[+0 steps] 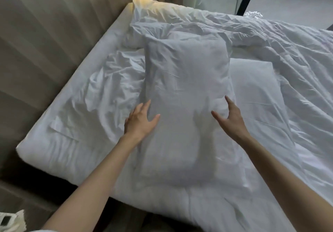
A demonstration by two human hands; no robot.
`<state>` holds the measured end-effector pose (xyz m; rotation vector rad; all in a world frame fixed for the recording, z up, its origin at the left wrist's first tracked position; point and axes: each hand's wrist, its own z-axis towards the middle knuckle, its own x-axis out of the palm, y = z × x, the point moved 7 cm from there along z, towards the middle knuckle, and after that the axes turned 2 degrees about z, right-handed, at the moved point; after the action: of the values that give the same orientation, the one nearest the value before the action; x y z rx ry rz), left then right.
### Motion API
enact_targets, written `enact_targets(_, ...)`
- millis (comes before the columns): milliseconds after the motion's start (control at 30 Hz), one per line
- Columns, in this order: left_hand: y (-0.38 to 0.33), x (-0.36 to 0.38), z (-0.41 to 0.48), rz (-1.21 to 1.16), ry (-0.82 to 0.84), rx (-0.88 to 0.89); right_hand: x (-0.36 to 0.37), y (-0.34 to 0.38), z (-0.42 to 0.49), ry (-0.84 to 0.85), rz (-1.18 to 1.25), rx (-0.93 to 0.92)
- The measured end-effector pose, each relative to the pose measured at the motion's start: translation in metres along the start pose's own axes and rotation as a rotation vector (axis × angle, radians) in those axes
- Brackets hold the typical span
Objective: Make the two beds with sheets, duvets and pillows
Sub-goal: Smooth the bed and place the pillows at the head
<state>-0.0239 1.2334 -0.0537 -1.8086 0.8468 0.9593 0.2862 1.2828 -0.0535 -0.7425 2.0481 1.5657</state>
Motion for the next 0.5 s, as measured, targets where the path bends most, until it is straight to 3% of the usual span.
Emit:
enact_targets(133, 0.003, 0.033, 0.046, -0.117, 0.047, -0.081, 0.014, -0.018, 0.053, 0.012, 0.082, 0.108)
enact_targets(267, 0.009, 0.068, 0.098, -0.241, 0.055, -0.189, 0.038, -0.046, 0.103, 0.044, -0.044, 0.190)
enact_targets(500, 0.017, 0.108, 0.155, -0.577, -0.106, -0.270, 0.055, -0.084, 0.152, -0.058, -0.019, 0.278)
